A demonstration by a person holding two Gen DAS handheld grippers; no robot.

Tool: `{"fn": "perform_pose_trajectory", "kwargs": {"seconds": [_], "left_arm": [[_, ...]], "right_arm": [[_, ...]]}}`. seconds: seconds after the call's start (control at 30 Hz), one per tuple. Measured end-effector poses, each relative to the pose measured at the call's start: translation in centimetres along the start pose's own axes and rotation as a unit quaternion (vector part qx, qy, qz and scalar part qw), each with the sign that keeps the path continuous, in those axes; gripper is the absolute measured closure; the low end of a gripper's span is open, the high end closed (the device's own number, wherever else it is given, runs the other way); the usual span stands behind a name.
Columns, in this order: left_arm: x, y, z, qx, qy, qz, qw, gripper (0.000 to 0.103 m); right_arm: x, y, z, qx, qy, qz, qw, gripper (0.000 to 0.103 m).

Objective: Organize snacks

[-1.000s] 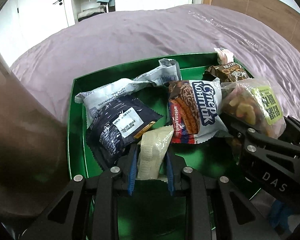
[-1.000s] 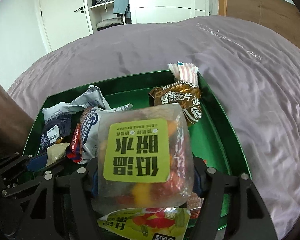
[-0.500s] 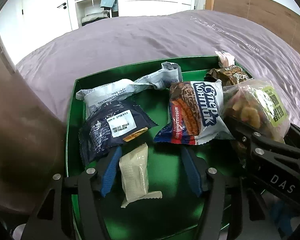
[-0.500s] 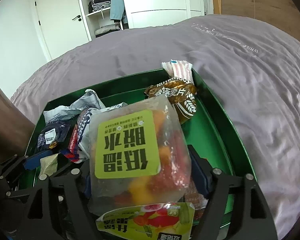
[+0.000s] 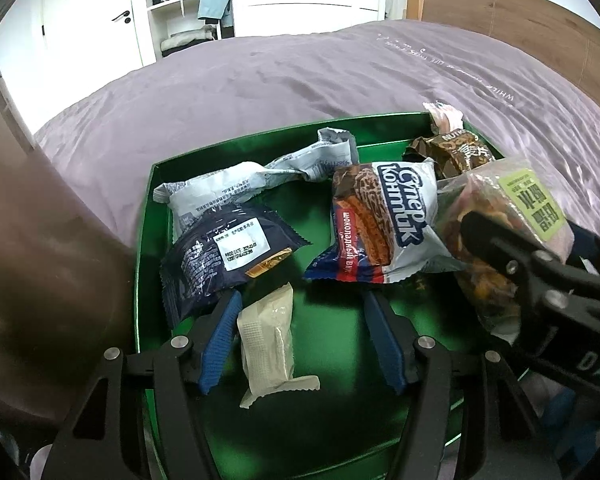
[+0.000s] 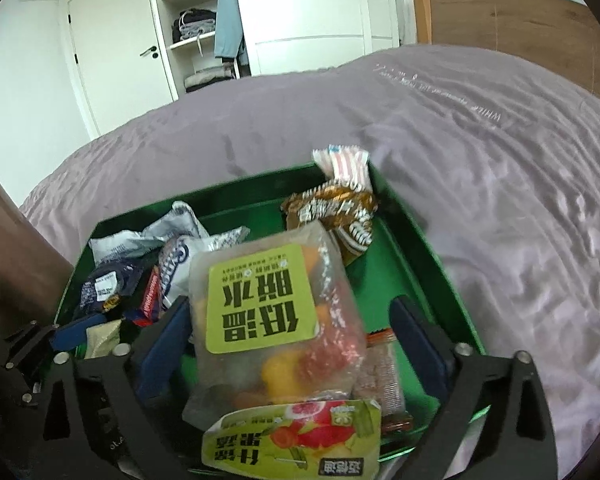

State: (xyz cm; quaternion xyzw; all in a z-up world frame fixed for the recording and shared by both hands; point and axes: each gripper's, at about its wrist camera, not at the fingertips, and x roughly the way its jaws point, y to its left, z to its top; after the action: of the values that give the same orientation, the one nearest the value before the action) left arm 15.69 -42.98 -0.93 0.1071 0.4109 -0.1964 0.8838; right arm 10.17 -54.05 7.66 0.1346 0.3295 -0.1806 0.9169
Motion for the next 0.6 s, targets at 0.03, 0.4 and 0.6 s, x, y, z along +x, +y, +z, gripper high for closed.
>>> {"fn": "perform_pose_trajectory", "kwargs": {"seconds": [0.03, 0.4, 0.6], "left_arm": [[-0.2, 0.0, 0.0, 0.0, -0.002, 0.001, 1.0, 0.045], [-5.5, -0.5, 1.1, 0.004, -0.03, -0.005, 0.9995, 0.039], [-11.4, 0.0, 0.7, 0.012, -0.052, -0.021, 0.9984, 0.035]], "right_arm": [[-0.3, 0.0, 0.1, 0.0, -0.003, -0.001, 1.0, 0.0], [-7.9, -1.0, 2.3, 0.011, -0.052, -0.028, 0.998, 0.0], [-13.7, -1.4, 2.2, 0.013, -0.063, -0.046, 0.997, 0.0]]}}
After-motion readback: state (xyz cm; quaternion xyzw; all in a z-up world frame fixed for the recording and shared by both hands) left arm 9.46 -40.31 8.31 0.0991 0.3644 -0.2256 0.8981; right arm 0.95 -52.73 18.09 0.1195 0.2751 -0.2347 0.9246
